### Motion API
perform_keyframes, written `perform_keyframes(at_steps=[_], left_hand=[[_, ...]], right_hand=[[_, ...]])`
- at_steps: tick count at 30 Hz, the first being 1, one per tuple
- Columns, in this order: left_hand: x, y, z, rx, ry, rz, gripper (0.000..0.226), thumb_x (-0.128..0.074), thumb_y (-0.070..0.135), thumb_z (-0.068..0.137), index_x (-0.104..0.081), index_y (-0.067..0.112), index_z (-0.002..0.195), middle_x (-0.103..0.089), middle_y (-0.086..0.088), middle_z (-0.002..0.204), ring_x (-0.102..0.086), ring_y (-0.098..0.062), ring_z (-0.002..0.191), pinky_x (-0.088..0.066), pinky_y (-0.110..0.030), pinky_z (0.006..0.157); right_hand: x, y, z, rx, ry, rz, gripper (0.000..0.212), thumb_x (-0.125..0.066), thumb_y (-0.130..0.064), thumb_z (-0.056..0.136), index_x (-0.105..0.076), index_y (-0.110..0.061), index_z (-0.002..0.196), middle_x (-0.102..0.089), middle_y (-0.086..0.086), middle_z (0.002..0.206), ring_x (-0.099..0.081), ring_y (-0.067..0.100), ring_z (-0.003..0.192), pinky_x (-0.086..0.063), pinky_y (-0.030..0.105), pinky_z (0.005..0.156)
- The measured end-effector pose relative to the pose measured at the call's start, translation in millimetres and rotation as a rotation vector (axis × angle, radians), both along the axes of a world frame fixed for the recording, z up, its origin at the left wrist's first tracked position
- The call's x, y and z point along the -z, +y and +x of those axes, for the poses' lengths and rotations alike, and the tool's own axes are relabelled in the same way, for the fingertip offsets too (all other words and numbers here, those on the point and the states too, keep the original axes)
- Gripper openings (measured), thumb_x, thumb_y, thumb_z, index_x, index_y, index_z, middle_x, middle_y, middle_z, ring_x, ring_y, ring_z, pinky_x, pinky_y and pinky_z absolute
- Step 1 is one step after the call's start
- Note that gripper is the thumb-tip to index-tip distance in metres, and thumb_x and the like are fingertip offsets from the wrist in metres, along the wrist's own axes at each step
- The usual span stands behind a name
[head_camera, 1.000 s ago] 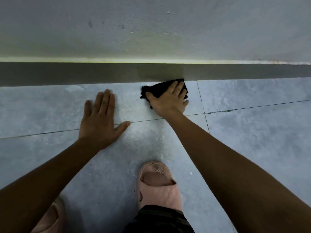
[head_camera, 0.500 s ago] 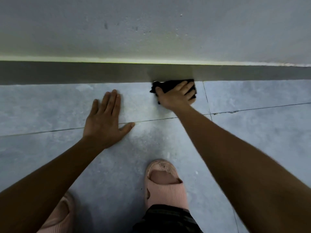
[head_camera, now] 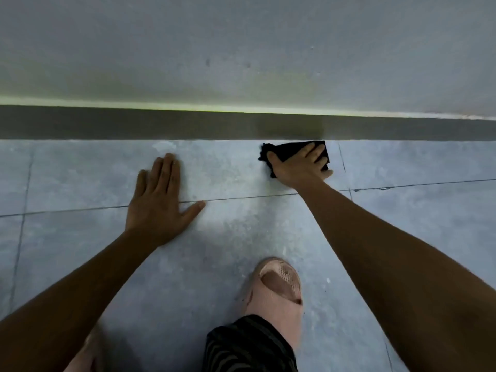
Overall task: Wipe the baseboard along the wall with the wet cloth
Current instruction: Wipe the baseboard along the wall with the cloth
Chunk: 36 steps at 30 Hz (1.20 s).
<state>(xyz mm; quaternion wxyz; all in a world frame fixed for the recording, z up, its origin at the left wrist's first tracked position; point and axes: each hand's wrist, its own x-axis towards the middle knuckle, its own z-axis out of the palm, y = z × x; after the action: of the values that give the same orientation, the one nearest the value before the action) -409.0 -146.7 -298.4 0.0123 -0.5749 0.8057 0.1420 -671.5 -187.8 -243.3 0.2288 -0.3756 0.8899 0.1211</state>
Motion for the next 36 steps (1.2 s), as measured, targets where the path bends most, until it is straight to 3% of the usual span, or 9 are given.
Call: perform_keyframes(at_steps=[6, 10, 18, 20, 25, 28, 31, 33, 36], left_hand=[[5, 2, 10, -0.017, 0.009, -0.015, 0.098, -0.011, 0.074, 0.080, 0.007, 0.007, 0.149, 0.005, -0.010, 0.160, 0.006, -0.022, 0.147, 0.000, -0.043, 0.118], [6, 4, 24, -0.069, 0.014, -0.028, 0.098, -0.014, 0.073, 0.081, 0.001, 0.005, 0.150, 0.001, -0.013, 0.160, 0.002, -0.025, 0.148, -0.003, -0.046, 0.119], [5, 2, 77, -0.298, 0.016, -0.030, 0.098, -0.017, 0.073, 0.082, 0.006, 0.006, 0.150, 0.005, -0.014, 0.160, 0.003, -0.028, 0.148, -0.002, -0.048, 0.119], [6, 3, 112, -0.385, 0.032, -0.037, 0.097, -0.018, 0.071, 0.082, 0.004, 0.006, 0.150, 0.004, -0.014, 0.160, 0.003, -0.028, 0.148, -0.001, -0.048, 0.119], [9, 4, 127, -0.373, 0.019, -0.031, 0.097, -0.016, 0.071, 0.082, 0.004, 0.005, 0.150, 0.004, -0.013, 0.160, 0.003, -0.028, 0.148, 0.001, -0.047, 0.118], [10, 3, 128, -0.366, 0.012, -0.021, 0.097, -0.014, 0.071, 0.082, 0.005, 0.005, 0.150, 0.005, -0.014, 0.160, 0.004, -0.027, 0.148, 0.000, -0.047, 0.118], [9, 4, 128, -0.353, -0.008, -0.017, 0.097, -0.011, 0.072, 0.081, 0.005, 0.005, 0.150, 0.005, -0.014, 0.160, 0.004, -0.027, 0.148, 0.000, -0.046, 0.118], [9, 4, 127, -0.353, -0.004, -0.014, 0.097, -0.010, 0.072, 0.081, 0.006, 0.006, 0.150, 0.005, -0.013, 0.160, 0.005, -0.027, 0.147, 0.001, -0.046, 0.118], [8, 6, 123, -0.351, -0.005, -0.011, 0.096, -0.011, 0.072, 0.082, 0.007, 0.006, 0.150, 0.006, -0.013, 0.160, 0.006, -0.027, 0.147, 0.001, -0.046, 0.118]], right_hand=[[2, -9, 114, -0.273, -0.038, 0.010, 0.109, -0.029, -0.075, 0.084, 0.010, 0.003, 0.149, 0.010, 0.026, 0.156, -0.004, 0.043, 0.141, -0.014, 0.047, 0.114], [3, -11, 119, -0.371, 0.041, 0.032, 0.107, -0.027, -0.076, 0.084, 0.003, 0.001, 0.151, -0.003, 0.026, 0.156, -0.014, 0.042, 0.139, -0.020, 0.047, 0.110], [-6, -14, 45, -0.131, 0.182, 0.008, 0.109, -0.029, -0.078, 0.081, -0.009, 0.003, 0.150, -0.023, 0.026, 0.150, -0.028, 0.039, 0.134, -0.027, 0.045, 0.105], [-4, -15, 89, -0.203, 0.162, -0.017, 0.110, -0.031, -0.077, 0.082, -0.013, 0.008, 0.148, -0.024, 0.028, 0.148, -0.029, 0.040, 0.132, -0.031, 0.044, 0.105], [11, -11, 175, -0.404, 0.076, -0.081, 0.106, -0.034, -0.074, 0.084, -0.011, 0.009, 0.147, -0.021, 0.026, 0.145, -0.027, 0.040, 0.129, -0.039, 0.043, 0.099], [10, -2, 180, -0.547, 0.132, -0.166, 0.089, -0.037, -0.066, 0.087, -0.021, -0.003, 0.149, -0.027, 0.020, 0.144, -0.031, 0.036, 0.127, -0.035, 0.044, 0.098], [14, 17, 153, -0.896, 0.174, -0.407, 0.068, -0.039, -0.055, 0.090, -0.032, -0.019, 0.148, -0.034, 0.013, 0.147, -0.034, 0.033, 0.130, -0.030, 0.047, 0.103], [21, 23, 138, -1.049, 0.058, -0.359, 0.067, -0.033, -0.057, 0.092, -0.019, -0.030, 0.152, -0.021, 0.005, 0.157, -0.023, 0.031, 0.140, -0.023, 0.048, 0.112], [28, 24, 142, -1.018, 0.000, -0.250, 0.075, -0.025, -0.067, 0.090, -0.003, -0.032, 0.153, -0.004, 0.000, 0.161, -0.005, 0.029, 0.146, -0.012, 0.051, 0.116]])
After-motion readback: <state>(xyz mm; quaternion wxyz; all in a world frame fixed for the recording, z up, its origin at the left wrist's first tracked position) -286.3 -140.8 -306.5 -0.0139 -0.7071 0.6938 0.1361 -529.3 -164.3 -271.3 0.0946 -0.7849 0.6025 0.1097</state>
